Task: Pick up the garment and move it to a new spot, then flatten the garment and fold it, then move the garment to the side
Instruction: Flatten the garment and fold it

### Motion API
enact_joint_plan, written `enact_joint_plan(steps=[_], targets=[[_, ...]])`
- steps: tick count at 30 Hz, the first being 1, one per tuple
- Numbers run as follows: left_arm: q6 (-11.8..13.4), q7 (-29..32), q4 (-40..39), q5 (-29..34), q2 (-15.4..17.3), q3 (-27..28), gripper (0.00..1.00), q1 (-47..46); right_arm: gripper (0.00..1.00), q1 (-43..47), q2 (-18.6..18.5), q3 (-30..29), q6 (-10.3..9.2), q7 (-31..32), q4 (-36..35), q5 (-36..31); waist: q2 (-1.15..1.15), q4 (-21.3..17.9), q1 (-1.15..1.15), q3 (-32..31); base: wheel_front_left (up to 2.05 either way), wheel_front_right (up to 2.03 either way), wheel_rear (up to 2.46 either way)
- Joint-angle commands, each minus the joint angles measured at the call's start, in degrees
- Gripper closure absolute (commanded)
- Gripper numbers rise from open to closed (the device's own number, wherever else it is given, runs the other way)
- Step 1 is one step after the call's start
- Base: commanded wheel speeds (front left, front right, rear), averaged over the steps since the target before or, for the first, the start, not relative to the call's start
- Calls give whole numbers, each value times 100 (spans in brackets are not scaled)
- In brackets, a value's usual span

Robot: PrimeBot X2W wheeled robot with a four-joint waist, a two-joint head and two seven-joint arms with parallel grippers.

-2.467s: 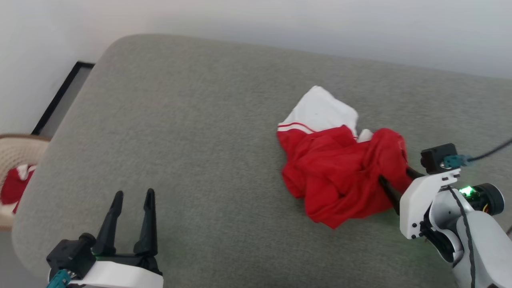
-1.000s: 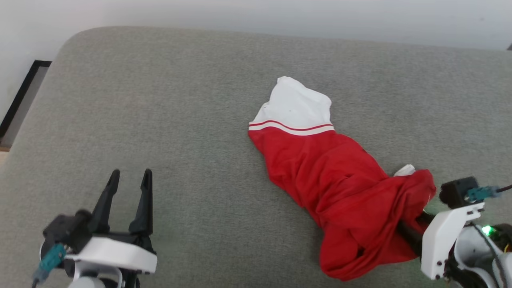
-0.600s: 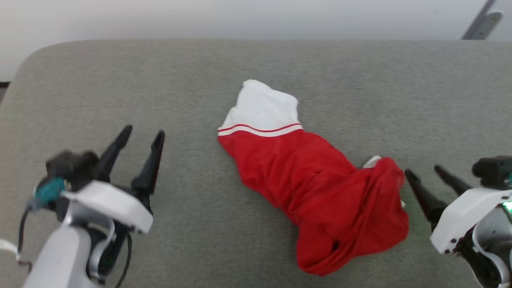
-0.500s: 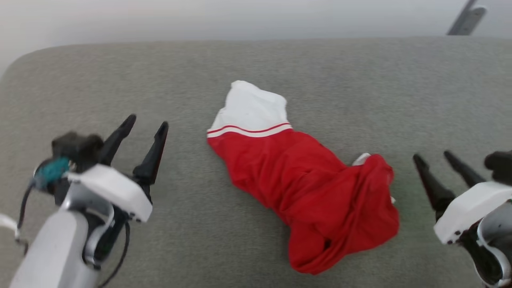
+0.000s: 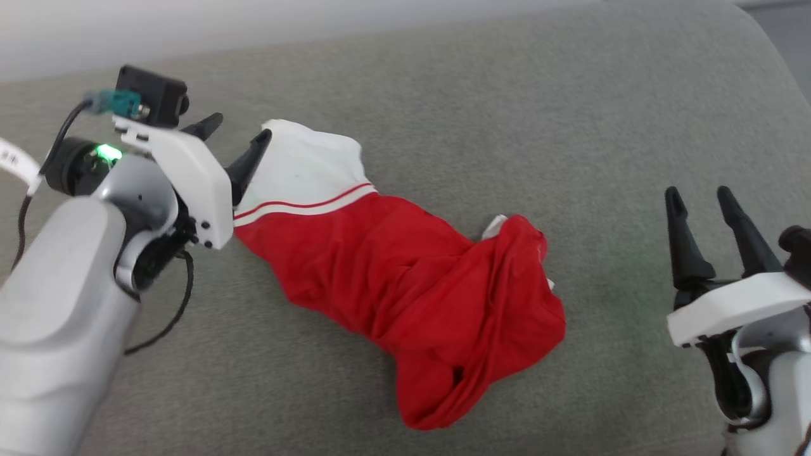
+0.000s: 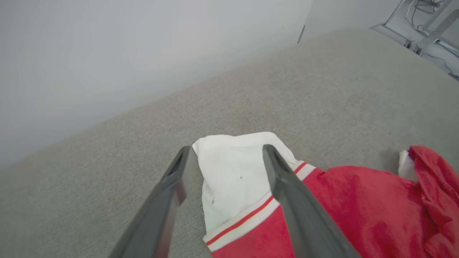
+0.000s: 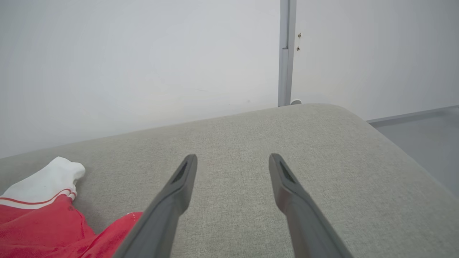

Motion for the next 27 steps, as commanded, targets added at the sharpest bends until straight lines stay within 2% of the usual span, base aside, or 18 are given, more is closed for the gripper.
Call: enact_joint_plan(steps=[1, 8, 11, 19, 21, 22, 23, 27], targets=[[-13, 55, 97, -21, 43, -35, 0, -126, 0, -75, 39, 50, -1, -69, 34, 20, 0, -189, 0, 174, 0, 0, 0], [-13, 934, 1334, -151, 68, -452, 0, -908, 0, -325, 35, 161, -1, -427, 355, 160, 0, -481, 0, 514, 0, 0, 0], [68, 1284, 1813, -132, 30, -517, 0, -1141, 0, -426, 11, 202, 0, -495, 457, 204, 0, -575, 0, 673, 0, 0, 0], [376, 2090, 2778, -128, -277, -719, 0, -1399, 0, -628, -61, 336, -1, -550, 634, 327, 0, -680, 0, 948, 0, 0, 0], [350, 2212, 2941, -130, -385, -798, 0, -1372, 0, -672, -72, 375, 0, -574, 675, 351, 0, -682, 0, 984, 0, 0, 0], [325, 2256, 2996, -184, -445, -800, 19, -1359, 0, -689, -77, 399, -1, -582, 692, 353, 0, -682, 0, 996, 0, 0, 0], [304, 2303, 3052, -255, -513, -793, 100, -1340, 0, -709, -85, 413, -1, -579, 708, 362, 0, -678, 0, 1006, 0, 0, 0], [180, 2140, 3076, -300, -621, -829, 100, -1464, 0, -766, -101, 449, -1, -623, 730, 394, 0, -632, 0, 1020, 0, 0, 0]])
